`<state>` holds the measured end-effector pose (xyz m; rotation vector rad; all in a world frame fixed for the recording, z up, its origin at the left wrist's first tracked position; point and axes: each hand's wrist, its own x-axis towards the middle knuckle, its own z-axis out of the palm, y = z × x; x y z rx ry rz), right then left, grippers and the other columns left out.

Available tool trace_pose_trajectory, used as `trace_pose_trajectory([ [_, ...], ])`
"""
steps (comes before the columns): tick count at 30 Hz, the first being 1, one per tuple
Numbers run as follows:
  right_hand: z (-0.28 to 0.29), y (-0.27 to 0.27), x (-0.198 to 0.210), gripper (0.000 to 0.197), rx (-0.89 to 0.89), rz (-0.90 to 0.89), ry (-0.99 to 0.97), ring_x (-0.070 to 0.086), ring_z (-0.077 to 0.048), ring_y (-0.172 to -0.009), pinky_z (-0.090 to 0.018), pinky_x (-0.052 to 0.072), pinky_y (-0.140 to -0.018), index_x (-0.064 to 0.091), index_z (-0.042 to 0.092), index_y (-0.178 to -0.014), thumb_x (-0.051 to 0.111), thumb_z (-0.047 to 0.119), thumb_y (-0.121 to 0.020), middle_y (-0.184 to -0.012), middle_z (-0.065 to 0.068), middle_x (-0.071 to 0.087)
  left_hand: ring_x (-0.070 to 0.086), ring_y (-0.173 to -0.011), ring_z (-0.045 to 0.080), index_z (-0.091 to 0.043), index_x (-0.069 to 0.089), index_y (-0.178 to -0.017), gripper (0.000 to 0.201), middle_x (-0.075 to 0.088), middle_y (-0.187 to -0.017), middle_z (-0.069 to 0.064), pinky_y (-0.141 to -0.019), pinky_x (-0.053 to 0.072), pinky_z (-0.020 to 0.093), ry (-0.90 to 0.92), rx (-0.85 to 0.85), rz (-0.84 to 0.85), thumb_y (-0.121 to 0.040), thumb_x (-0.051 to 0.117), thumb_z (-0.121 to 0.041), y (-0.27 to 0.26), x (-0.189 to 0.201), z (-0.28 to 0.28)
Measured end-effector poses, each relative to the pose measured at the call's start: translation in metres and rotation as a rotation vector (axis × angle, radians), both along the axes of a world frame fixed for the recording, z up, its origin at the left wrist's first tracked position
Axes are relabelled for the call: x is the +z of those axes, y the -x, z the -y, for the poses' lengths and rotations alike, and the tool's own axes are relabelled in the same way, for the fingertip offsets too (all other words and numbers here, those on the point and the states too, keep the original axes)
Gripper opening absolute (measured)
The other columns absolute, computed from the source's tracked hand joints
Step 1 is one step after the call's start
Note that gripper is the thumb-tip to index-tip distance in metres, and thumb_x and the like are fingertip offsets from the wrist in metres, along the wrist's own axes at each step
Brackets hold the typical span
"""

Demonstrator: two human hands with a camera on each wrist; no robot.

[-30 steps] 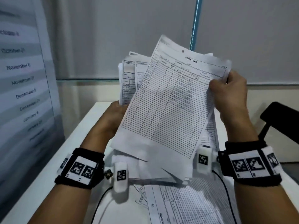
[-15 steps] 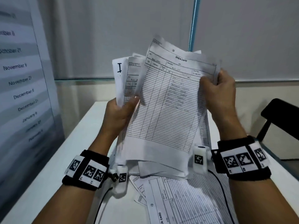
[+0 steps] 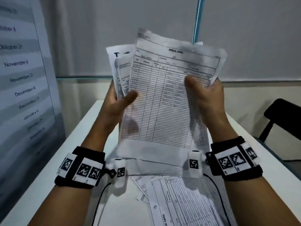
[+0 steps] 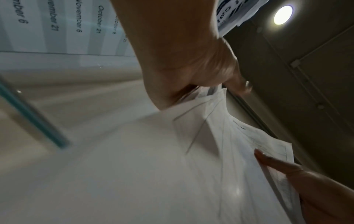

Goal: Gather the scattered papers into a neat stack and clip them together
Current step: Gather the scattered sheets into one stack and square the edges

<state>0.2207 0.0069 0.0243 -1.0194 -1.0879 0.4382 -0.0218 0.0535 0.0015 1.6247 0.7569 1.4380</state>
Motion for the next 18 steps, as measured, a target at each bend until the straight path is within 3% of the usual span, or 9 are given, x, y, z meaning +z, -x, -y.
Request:
trace_pose_trajectory([
  [4,0.004,0.007,0.006,0.07,0.054,0.021,-0.051,0.065,-0.004,-0.112,-0.026,0.052,-0.099,0.043,0.019,-0.138,0.081,0.036,-0.081,-0.123,0.011,0.064,0.071,-0.11,0.019,-0.008,0.053,-0.133,0.056,0.073,-0.117,0.0,-0.093,0.059,0.034,-0.114,0.092,0.09,-0.084,0.075,-0.022,0.008,0.014,-0.001],
  [6,0.003,0.001,0.005,0.064,0.103,0.024,-0.055,0.061,-0.008,-0.119,-0.03,0.048,-0.104,0.039,0.029,-0.134,0.077,0.039,-0.084,-0.127,0.012,0.06,0.071,-0.11,0.021,-0.007,0.051,-0.131,0.046,0.074,-0.116,0.001,-0.091,0.057,0.032,-0.092,0.016,0.175,-0.088,0.067,-0.01,0.016,0.015,-0.003],
  [8,-0.002,-0.006,0.002,0.052,0.191,-0.044,-0.051,0.066,-0.014,-0.117,-0.036,0.052,-0.1,0.046,0.026,-0.129,0.072,0.04,-0.086,-0.124,0.006,0.066,0.072,-0.108,0.023,0.001,0.047,-0.136,0.047,0.075,-0.114,0.003,-0.093,0.057,0.035,-0.028,-0.065,0.239,-0.091,0.062,-0.005,0.023,0.012,-0.008],
  [11,-0.004,-0.006,-0.006,0.085,0.256,-0.13,0.027,0.062,-0.025,-0.125,-0.051,0.048,-0.107,0.048,0.02,-0.138,0.075,0.067,-0.073,-0.139,-0.003,0.062,0.072,-0.105,0.025,0.005,0.044,-0.141,0.057,0.075,-0.112,0.006,-0.096,0.056,0.04,0.067,-0.066,0.278,-0.09,0.064,-0.012,0.021,0.006,-0.008],
  [12,-0.005,-0.002,-0.008,0.081,0.24,-0.114,0.032,0.064,-0.025,-0.122,-0.053,0.049,-0.106,0.051,0.019,-0.137,0.073,0.067,-0.075,-0.136,-0.004,0.064,0.073,-0.105,0.026,0.002,0.048,-0.139,0.053,0.076,-0.112,0.007,-0.092,0.058,0.04,0.081,-0.053,0.263,-0.091,0.062,-0.015,0.017,0.005,-0.006],
  [14,-0.004,0.011,-0.01,0.042,0.168,-0.011,-0.044,0.07,-0.015,-0.108,-0.046,0.057,-0.097,0.061,0.022,-0.121,0.067,0.05,-0.09,-0.115,0.0,0.072,0.075,-0.101,0.024,-0.003,0.056,-0.133,0.045,0.078,-0.106,0.003,-0.083,0.059,0.035,0.073,0.012,0.229,-0.092,0.064,-0.02,0.008,0.007,-0.001],
  [15,-0.003,0.016,-0.01,0.022,0.127,0.035,-0.103,0.07,-0.006,-0.099,-0.036,0.059,-0.09,0.061,0.024,-0.113,0.064,0.038,-0.096,-0.105,0.006,0.072,0.075,-0.098,0.021,-0.004,0.059,-0.13,0.04,0.078,-0.102,0.0,-0.081,0.059,0.032,0.049,0.064,0.223,-0.093,0.065,-0.02,0.004,0.009,0.002],
  [16,-0.001,0.021,-0.009,0.011,0.101,0.07,-0.181,0.068,0.003,-0.091,-0.025,0.058,-0.081,0.06,0.025,-0.109,0.062,0.026,-0.098,-0.098,0.012,0.07,0.076,-0.097,0.019,-0.006,0.061,-0.127,0.035,0.078,-0.101,-0.002,-0.081,0.059,0.03,0.009,0.119,0.221,-0.095,0.066,-0.019,0.002,0.013,0.005],
  [18,0.006,0.026,-0.002,0.012,0.055,0.137,-0.344,0.061,0.011,-0.082,-0.012,0.05,-0.072,0.057,0.023,-0.105,0.062,0.015,-0.097,-0.089,0.025,0.065,0.074,-0.097,0.016,-0.011,0.059,-0.123,0.03,0.075,-0.102,-0.004,-0.085,0.059,0.031,-0.097,0.191,0.238,-0.095,0.066,-0.02,0.001,0.02,0.011],
])
